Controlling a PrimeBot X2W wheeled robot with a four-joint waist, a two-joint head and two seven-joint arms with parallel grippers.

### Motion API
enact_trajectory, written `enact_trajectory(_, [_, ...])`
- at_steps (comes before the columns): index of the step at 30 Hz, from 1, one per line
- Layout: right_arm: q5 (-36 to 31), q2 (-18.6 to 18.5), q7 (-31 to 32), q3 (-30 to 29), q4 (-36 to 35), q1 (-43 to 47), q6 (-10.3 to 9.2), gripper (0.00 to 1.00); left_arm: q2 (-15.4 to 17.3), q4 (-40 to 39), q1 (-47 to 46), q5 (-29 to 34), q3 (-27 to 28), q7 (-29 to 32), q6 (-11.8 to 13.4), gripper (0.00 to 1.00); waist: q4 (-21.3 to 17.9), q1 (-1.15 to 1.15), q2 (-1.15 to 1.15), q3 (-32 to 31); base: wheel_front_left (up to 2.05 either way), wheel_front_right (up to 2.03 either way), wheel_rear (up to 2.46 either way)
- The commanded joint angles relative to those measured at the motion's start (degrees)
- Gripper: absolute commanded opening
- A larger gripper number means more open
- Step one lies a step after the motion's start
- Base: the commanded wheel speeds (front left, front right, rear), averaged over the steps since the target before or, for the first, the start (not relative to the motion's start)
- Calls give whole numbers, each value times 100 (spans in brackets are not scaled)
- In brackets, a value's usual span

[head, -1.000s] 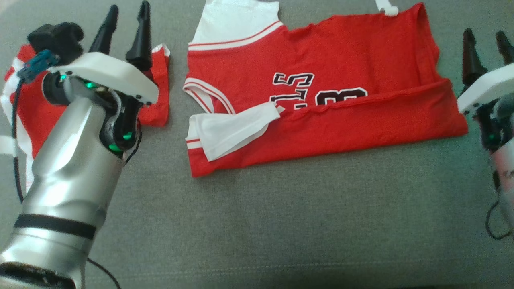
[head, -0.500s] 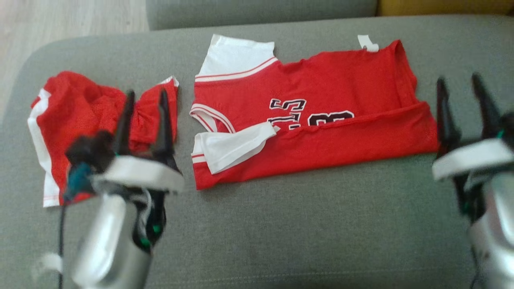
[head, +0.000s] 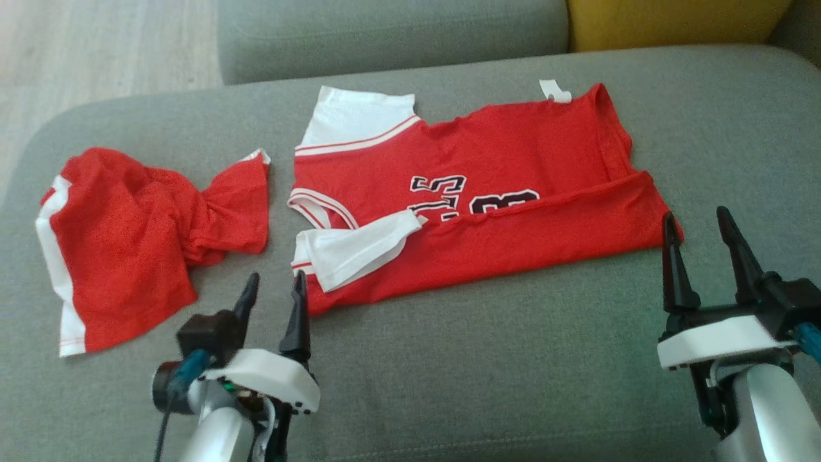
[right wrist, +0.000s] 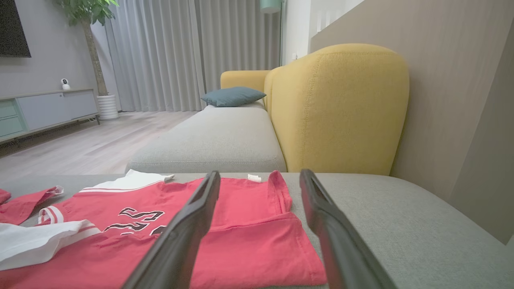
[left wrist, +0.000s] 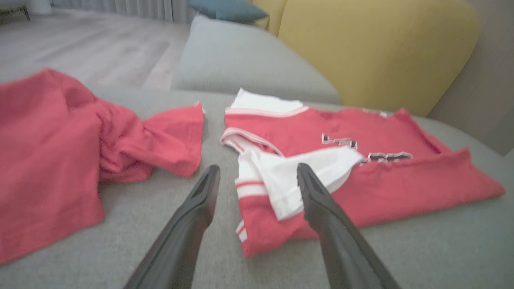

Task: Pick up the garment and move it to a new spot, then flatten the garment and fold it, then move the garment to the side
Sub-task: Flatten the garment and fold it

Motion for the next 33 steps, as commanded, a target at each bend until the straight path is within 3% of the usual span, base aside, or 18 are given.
enact_trajectory(1, [-39, -13, -53, 120, -217, -271, -4, 100, -7, 82, -396, 54, 100, 6, -9, 100, -70, 0, 0, 97, 0, 0, 0])
enact_trajectory(9, [30, -75, -53, 173, -265, -534, -4, 100, 9, 1507, -1135, 47, -80, 572, -71, 100, -315, 0, 0, 473, 0, 0, 0])
enact_trajectory(15, [68, -33, -53, 179, -281, -645, -4, 100, 60, 2223, -1508, 107, -111, 779, 59, 100, -464, 0, 0, 639, 0, 0, 0])
enact_trajectory(20, [67, -47, -53, 169, -242, -688, -4, 100, 80, 2643, -1676, 141, -235, 1009, -13, 100, -507, 0, 0, 689, 0, 0, 0])
enact_trajectory(21, [62, -51, -53, 164, -211, -702, -4, 100, 83, 2684, -1701, 143, -248, 1001, -23, 60, -505, 0, 0, 692, 0, 0, 0])
enact_trajectory(22, [55, -56, -53, 164, -159, -717, -4, 100, 89, 2716, -1722, 156, -273, 978, -41, 0, -498, 0, 0, 690, 0, 0, 0])
enact_trajectory(33, [-131, 114, 726, -307, 954, -1146, -4, 100, 140, 2349, -1913, 324, -430, 205, -43, 0, -169, 0, 0, 613, 0, 0, 0])
